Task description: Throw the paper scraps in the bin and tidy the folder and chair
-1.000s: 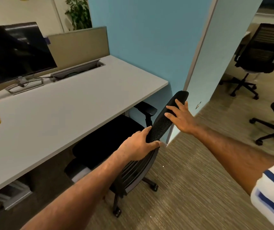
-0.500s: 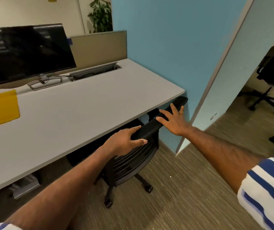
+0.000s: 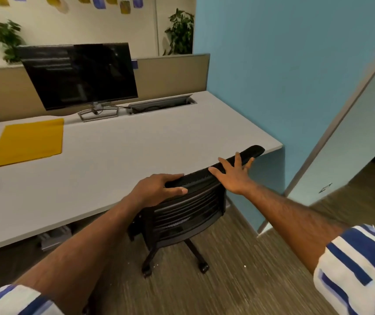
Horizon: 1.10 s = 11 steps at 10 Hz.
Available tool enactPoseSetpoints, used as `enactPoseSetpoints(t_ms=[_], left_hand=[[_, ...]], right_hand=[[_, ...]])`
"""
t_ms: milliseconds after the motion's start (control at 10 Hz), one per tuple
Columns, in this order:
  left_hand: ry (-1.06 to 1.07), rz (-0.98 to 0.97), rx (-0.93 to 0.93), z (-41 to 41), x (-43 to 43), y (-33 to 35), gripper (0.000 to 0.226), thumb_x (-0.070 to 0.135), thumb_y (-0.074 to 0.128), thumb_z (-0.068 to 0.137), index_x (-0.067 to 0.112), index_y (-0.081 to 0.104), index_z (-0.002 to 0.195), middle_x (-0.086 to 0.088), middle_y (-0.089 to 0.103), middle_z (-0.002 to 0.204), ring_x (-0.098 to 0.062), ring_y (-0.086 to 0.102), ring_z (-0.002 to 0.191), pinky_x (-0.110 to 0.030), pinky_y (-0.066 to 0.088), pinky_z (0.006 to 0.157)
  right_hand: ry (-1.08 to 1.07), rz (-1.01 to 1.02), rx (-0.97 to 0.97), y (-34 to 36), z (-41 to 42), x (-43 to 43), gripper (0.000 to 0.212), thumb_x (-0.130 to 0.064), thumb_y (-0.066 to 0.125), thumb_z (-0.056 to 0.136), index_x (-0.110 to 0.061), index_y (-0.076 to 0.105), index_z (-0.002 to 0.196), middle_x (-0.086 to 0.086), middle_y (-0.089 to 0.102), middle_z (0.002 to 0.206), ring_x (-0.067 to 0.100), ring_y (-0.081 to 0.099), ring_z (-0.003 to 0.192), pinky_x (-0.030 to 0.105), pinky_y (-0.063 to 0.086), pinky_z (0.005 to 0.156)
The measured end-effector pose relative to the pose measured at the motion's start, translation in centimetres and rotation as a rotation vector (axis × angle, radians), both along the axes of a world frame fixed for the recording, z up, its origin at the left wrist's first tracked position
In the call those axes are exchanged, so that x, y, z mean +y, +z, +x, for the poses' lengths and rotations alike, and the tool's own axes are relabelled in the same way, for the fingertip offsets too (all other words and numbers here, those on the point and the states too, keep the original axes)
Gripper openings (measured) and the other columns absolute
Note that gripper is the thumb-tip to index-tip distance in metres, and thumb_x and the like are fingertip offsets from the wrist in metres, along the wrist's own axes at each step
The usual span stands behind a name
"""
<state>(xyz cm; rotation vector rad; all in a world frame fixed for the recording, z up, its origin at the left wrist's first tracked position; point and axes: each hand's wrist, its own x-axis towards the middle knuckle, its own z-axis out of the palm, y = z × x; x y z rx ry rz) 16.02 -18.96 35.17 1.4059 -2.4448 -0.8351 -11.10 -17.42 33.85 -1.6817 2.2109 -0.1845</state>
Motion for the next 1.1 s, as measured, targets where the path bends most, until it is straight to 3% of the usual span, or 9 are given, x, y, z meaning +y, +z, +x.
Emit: enactPoseSetpoints(t_ms=[100,400,500,600,700,800,900,1000,1100], left_hand=[[0.014,-0.026,-0.040,0.2,-0.7,-0.2,0.071,0.080,0.045,0.078,0.048,0.038,0.141,0.011,0.053,0.144,-0.015,0.053,0.126,-0.036,0.045,0.097],[-0.011,-0.209,-0.230,0.8,-1.0,-0.6,0.067,0.074,0.025,0.089,0.044,0.027,0.148,0.011,0.046,0.149,-0.020,0.049,0.129,-0.037,0.045,0.090],[0.011,-0.220,-0.254,0.5,-0.9,-0.6,0.065,0.073,0.026,0.090,0.043,0.029,0.148,0.010,0.046,0.150,-0.021,0.049,0.130,-0.038,0.045,0.091],[0.052,-0.255,-0.242,0.4,-0.3,-0.4,0.065,0.069,0.032,0.091,0.036,0.035,0.147,0.005,0.052,0.145,-0.022,0.051,0.127,-0.037,0.046,0.092],[0.097,-0.294,-0.216,1.1,0.8,-0.5,0.064,0.065,0.039,0.092,0.028,0.041,0.144,0.001,0.057,0.138,-0.021,0.054,0.122,-0.038,0.047,0.095],[0.147,-0.239,-0.204,2.9,1.2,0.1,0.062,0.063,0.044,0.090,0.027,0.045,0.140,0.001,0.057,0.136,-0.020,0.053,0.121,-0.038,0.047,0.096],[0.190,-0.233,-0.260,5.2,1.3,1.3,0.065,0.067,0.047,0.087,0.029,0.048,0.138,0.002,0.055,0.138,-0.020,0.053,0.124,-0.039,0.048,0.097],[0.240,-0.283,-0.327,7.5,1.6,3.1,0.064,0.068,0.048,0.086,0.030,0.048,0.138,0.003,0.054,0.142,-0.021,0.051,0.128,-0.042,0.048,0.100],[0.263,-0.376,-0.383,8.9,1.6,5.4,0.062,0.064,0.052,0.086,0.028,0.049,0.137,0.001,0.054,0.142,-0.023,0.051,0.129,-0.044,0.046,0.100]], right_hand=[[0.012,0.011,-0.008,0.2,0.3,-0.9,0.086,-0.086,0.017,0.077,-0.041,0.012,0.151,0.016,-0.025,0.158,0.046,-0.035,0.137,0.058,-0.034,0.103],[0.018,0.034,-0.067,0.1,1.3,-1.3,0.087,-0.087,0.021,0.075,-0.043,0.012,0.150,0.010,-0.027,0.158,0.047,-0.045,0.129,0.053,-0.033,0.087],[0.021,0.041,-0.047,0.4,1.3,-1.2,0.087,-0.086,0.020,0.077,-0.042,0.010,0.151,0.011,-0.028,0.158,0.048,-0.043,0.131,0.054,-0.034,0.087],[0.015,0.047,-0.014,0.9,1.4,-0.9,0.086,-0.086,0.019,0.077,-0.042,0.010,0.151,0.012,-0.023,0.160,0.051,-0.037,0.133,0.059,-0.028,0.098],[0.004,0.032,0.059,1.8,1.8,-0.5,0.083,-0.084,0.020,0.079,-0.041,0.017,0.150,0.009,-0.006,0.163,0.056,-0.023,0.138,0.068,-0.001,0.113],[0.073,-0.073,0.209,2.8,2.3,-0.2,0.076,-0.076,0.023,0.086,-0.030,0.039,0.144,0.011,0.020,0.160,0.045,-0.001,0.147,0.063,0.015,0.114],[0.233,-0.246,0.325,3.5,3.1,0.0,0.066,-0.065,0.031,0.092,-0.019,0.053,0.135,0.010,0.036,0.153,0.031,0.018,0.147,0.050,0.025,0.115],[0.441,-0.334,0.283,4.8,4.4,-0.1,0.059,-0.059,0.043,0.092,-0.019,0.054,0.134,0.006,0.045,0.148,0.025,0.031,0.142,0.041,0.026,0.116],[0.675,-0.323,0.339,7.3,5.5,-0.6,0.056,-0.057,0.047,0.091,-0.024,0.053,0.135,0.003,0.042,0.151,0.021,0.029,0.143,0.039,0.018,0.119]])
